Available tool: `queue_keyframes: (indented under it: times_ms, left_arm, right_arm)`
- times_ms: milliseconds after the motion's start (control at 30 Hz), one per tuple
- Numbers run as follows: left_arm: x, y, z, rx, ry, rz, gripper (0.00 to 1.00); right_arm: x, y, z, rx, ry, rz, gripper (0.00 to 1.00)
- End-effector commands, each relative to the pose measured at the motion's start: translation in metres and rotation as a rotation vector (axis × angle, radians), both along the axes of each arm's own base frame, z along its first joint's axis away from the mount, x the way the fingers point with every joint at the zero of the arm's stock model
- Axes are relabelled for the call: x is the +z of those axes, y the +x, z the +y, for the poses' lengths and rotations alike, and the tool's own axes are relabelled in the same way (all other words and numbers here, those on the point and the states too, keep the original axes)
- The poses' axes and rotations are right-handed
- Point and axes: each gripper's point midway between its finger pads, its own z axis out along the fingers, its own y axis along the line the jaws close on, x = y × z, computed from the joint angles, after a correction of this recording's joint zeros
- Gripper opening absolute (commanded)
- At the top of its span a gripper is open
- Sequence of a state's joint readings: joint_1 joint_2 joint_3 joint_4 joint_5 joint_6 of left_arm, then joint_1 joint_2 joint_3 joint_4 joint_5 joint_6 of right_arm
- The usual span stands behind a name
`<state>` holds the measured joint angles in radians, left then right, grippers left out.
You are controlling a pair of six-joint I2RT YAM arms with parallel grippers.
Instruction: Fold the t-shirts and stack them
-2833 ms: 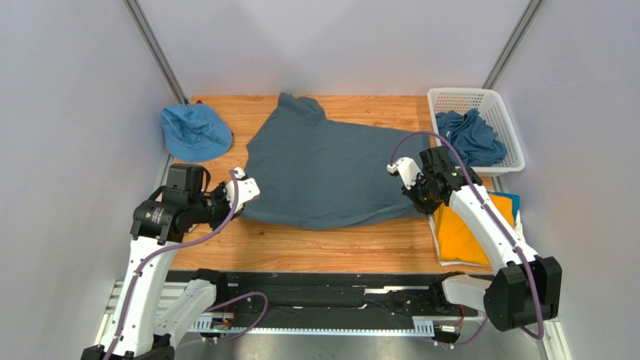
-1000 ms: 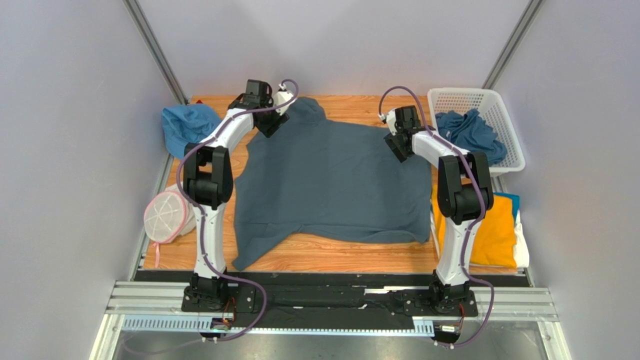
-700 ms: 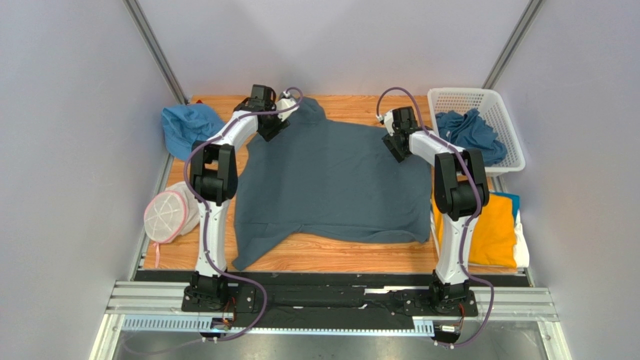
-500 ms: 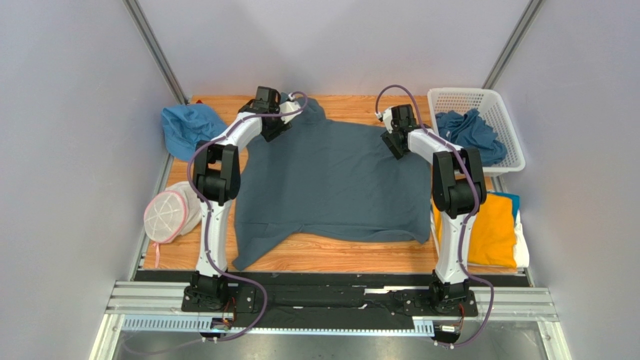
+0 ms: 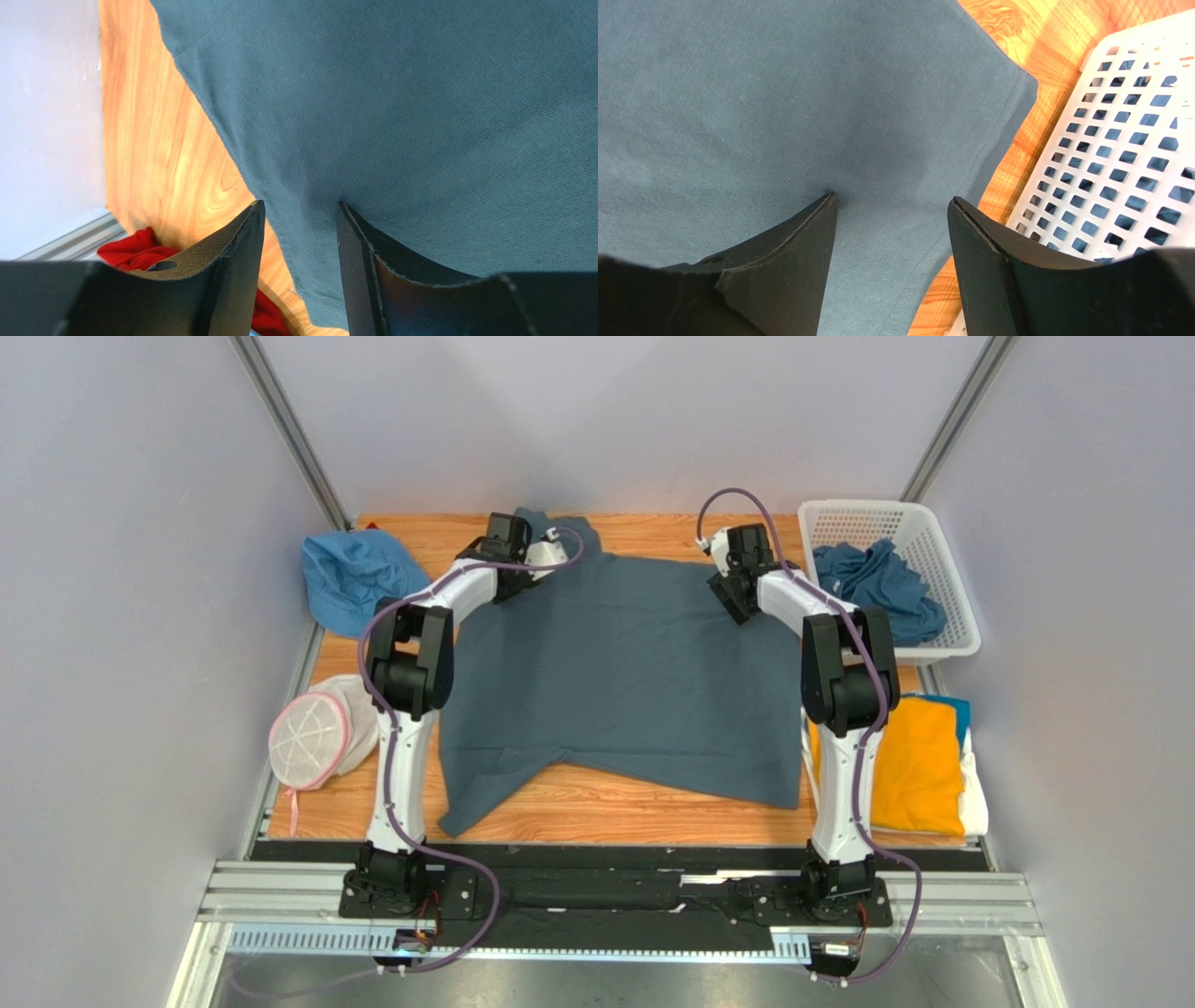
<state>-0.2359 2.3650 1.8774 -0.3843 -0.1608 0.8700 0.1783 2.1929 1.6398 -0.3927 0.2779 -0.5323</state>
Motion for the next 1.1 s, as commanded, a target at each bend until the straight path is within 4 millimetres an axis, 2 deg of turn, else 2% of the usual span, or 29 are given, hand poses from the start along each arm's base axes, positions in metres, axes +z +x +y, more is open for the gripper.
queue_keyframes:
  times_ms: [0, 333, 567, 800, 1067]
  left_arm:
    - [-0.017, -0.013, 0.016, 0.008, 0.068, 0.034, 0.51]
    - [-0.029, -0.025, 0.031, 0.039, 0.082, 0.057, 0.49]
    - [-0.028, -0.035, 0.034, 0.047, 0.083, 0.068, 0.49]
    - [-0.034, -0.044, 0.045, 0.045, 0.130, 0.085, 0.47]
    - [-0.035, -0.026, 0.067, 0.102, 0.177, 0.057, 0.47]
  right_arm:
    - [0.001, 0.011, 0.004, 0.027, -0.010, -0.013, 0.64]
    - [0.003, 0.030, 0.004, 0.033, -0.030, -0.027, 0.64]
    - [0.006, 0.051, 0.017, 0.051, 0.004, -0.050, 0.64]
    - [-0.002, 0.063, 0.029, 0.083, 0.002, -0.060, 0.64]
    - [0.000, 0.078, 0.029, 0.084, -0.019, -0.093, 0.64]
